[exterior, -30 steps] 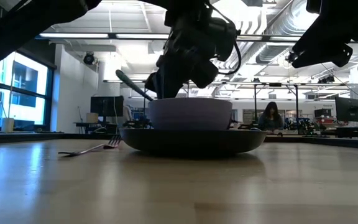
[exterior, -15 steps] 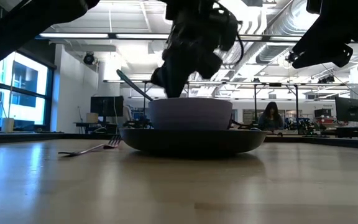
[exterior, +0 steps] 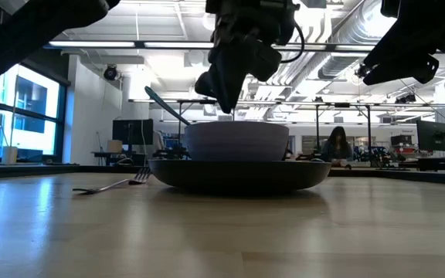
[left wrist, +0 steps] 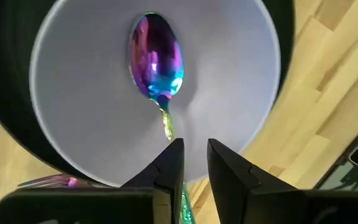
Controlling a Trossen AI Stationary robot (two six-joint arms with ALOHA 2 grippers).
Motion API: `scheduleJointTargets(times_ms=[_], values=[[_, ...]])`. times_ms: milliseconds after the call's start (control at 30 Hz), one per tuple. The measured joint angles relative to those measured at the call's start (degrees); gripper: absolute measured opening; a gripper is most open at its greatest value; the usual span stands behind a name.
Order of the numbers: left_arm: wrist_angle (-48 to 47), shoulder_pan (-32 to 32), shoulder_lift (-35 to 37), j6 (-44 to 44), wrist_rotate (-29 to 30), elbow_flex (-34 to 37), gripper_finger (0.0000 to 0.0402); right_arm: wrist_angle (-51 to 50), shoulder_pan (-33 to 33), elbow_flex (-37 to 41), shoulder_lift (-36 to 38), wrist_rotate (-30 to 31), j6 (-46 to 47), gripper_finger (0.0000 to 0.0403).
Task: Set table place
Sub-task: Return to Home Position
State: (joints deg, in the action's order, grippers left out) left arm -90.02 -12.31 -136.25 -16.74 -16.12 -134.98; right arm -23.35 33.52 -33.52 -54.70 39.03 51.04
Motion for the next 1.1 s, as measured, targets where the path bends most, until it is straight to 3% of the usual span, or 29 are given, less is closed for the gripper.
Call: scheduleJointTargets(times_ms=[433,667,1100], values=[[0.3,-0.05,0.95,0.65,0.28,-0.02,0.006,0.02,0.0,0.0,0.0,-0.01,0.14,0.0204],[1.36,-0.05,4.19,1.54,4.53,0.0,0.006,0.02,0.0,0.0,0.0,-0.01,0.09,0.0204],[20.3,-0.03,15.04,2.36,7.39,-0.02,0.006,0.34,0.02,0.0,0.0,-0.03,0.57,0.0204]])
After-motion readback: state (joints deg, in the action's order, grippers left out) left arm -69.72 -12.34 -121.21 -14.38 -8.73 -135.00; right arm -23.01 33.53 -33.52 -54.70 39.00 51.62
